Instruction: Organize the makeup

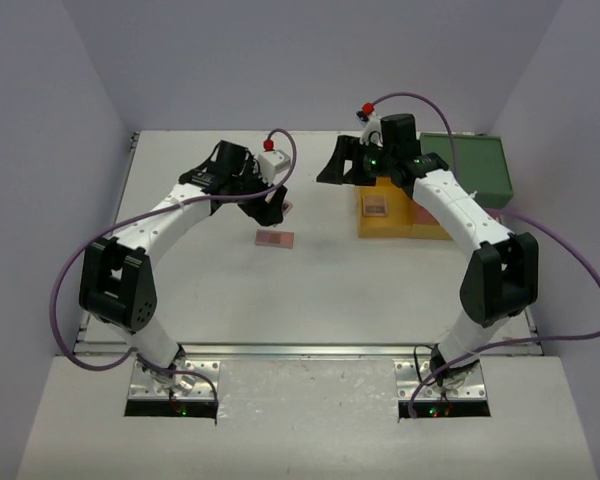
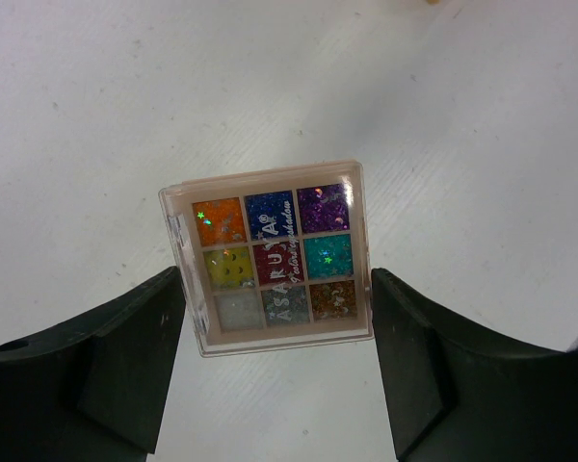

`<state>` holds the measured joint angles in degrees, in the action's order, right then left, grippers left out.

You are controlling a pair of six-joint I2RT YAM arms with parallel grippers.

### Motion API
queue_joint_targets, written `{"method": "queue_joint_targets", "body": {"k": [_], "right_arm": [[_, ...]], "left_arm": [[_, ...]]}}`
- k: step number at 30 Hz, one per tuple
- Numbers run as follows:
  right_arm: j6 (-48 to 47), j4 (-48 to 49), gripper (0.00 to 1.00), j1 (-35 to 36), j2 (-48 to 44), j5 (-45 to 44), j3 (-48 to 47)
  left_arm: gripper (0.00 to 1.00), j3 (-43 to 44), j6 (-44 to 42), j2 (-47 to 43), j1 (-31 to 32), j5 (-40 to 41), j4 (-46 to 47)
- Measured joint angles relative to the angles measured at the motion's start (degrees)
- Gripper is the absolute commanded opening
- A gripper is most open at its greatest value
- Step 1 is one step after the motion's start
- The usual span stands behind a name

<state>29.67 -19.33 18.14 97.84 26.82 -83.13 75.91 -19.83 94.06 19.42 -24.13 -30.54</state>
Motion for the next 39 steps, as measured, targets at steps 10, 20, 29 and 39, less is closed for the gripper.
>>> {"method": "queue_joint_targets", "body": {"k": [10,20,29,39], "right_arm": [[10.9,5.9,0.73,2.9,9.8,12.1,-2.1],[15.9,12.1,0.72,7.2,10.6,17.8,-0.9],[17.3,13.2,0.4,7.8,12.9,18.9,-0.1],[20.4,16.2,0.0,8.2,12.9,19.2,2.9]], "left_arm": [[0.0,-0.6,-1.1,-4.9,1.7,-2.4,-2.5],[0.0,-0.5,-0.6,-4.9,1.7,-3.2,-2.8],[0.0,-0.5,-0.2,-4.9,1.7,-3.8,-2.7],[0.03,-0.5,0.2,-4.8,2.0,-1.3,-3.2]]}}
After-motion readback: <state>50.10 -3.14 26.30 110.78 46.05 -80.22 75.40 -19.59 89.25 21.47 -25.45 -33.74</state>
